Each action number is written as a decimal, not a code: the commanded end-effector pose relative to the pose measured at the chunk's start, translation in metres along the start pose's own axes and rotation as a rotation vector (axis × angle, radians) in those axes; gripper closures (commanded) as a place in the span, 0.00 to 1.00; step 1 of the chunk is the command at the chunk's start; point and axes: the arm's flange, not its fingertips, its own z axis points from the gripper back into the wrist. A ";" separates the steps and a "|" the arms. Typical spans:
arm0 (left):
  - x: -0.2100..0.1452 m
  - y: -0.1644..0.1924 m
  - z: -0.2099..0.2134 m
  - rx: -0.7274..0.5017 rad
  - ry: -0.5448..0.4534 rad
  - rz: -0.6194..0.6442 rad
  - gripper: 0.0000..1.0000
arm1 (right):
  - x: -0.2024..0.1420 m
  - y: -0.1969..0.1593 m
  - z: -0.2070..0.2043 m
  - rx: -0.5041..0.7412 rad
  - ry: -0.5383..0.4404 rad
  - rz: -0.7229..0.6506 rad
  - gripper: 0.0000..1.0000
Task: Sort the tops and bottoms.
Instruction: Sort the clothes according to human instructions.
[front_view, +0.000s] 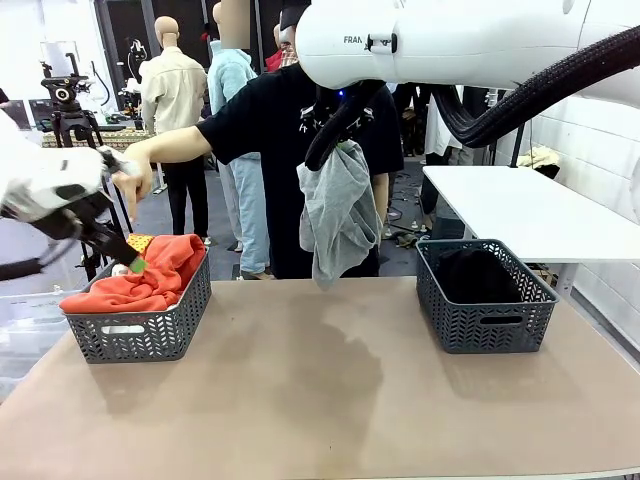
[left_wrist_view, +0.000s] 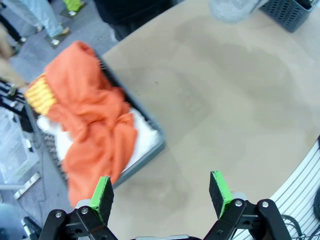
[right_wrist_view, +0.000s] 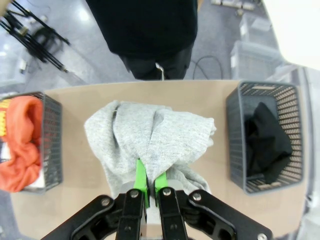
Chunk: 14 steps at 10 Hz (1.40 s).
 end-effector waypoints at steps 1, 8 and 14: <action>-0.025 0.024 0.049 0.059 0.000 -0.007 0.00 | 0.001 -0.001 0.004 0.016 0.004 -0.003 1.00; -0.060 0.070 0.111 0.122 -0.098 0.096 0.00 | 0.001 -0.001 0.004 0.016 0.004 -0.003 1.00; -0.056 0.069 0.113 0.119 -0.127 0.130 0.00 | 0.041 0.069 0.029 0.235 -0.190 0.176 1.00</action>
